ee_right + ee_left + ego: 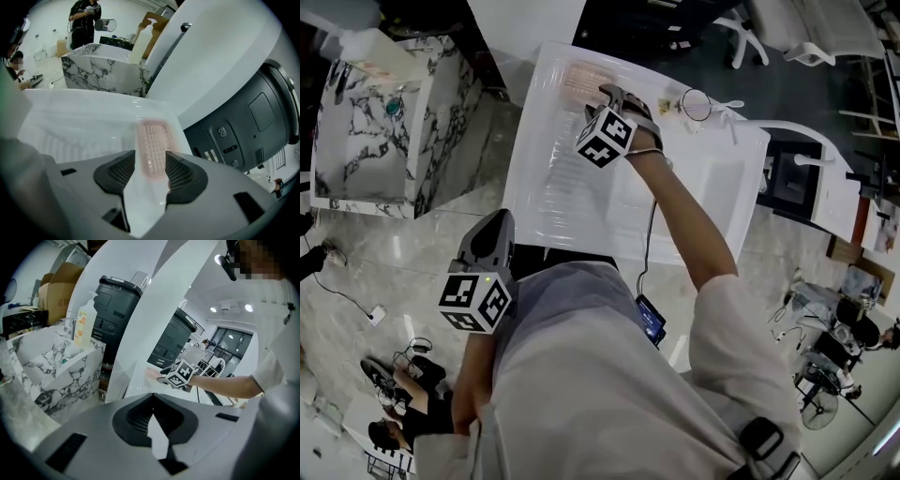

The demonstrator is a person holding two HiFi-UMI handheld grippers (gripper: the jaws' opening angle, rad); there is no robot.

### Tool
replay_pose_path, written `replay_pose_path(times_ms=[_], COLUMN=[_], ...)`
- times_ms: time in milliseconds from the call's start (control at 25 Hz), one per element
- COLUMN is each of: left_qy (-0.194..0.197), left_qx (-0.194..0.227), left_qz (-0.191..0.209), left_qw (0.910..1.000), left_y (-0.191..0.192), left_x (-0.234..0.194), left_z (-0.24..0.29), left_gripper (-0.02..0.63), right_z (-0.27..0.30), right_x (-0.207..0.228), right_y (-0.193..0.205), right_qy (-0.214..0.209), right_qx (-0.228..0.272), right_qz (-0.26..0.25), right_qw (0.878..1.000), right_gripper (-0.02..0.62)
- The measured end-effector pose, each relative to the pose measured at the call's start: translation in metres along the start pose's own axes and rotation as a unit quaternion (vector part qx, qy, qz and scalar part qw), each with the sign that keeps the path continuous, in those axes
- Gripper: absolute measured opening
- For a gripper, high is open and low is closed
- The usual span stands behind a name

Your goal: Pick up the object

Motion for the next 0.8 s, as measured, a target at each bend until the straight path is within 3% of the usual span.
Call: replay_pose_path(times_ms=[800], left_qy=[-0.014], left_qx=[-0.017], left_qz=[-0.003], left_qw=[0.9998], left_y=[0.005], left_x=[-0.008], left_z=[0.006], left_gripper=[0.002], right_z=[0.046], right_x=[-0.005], right_y=[0.002], right_qy=[0.008], right_qx=[-0.031], right_qz=[-0.084], right_qw=[0.996], right_gripper=[0.201])
Point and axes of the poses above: the fingertips, and each gripper's own axes: z forward along the fingers, x to its right, y out of its underside, the point moved 4 cm from there along -z, backward along the fingers, and after that the axes turned 6 degrees about x, right-handed, at the moved point
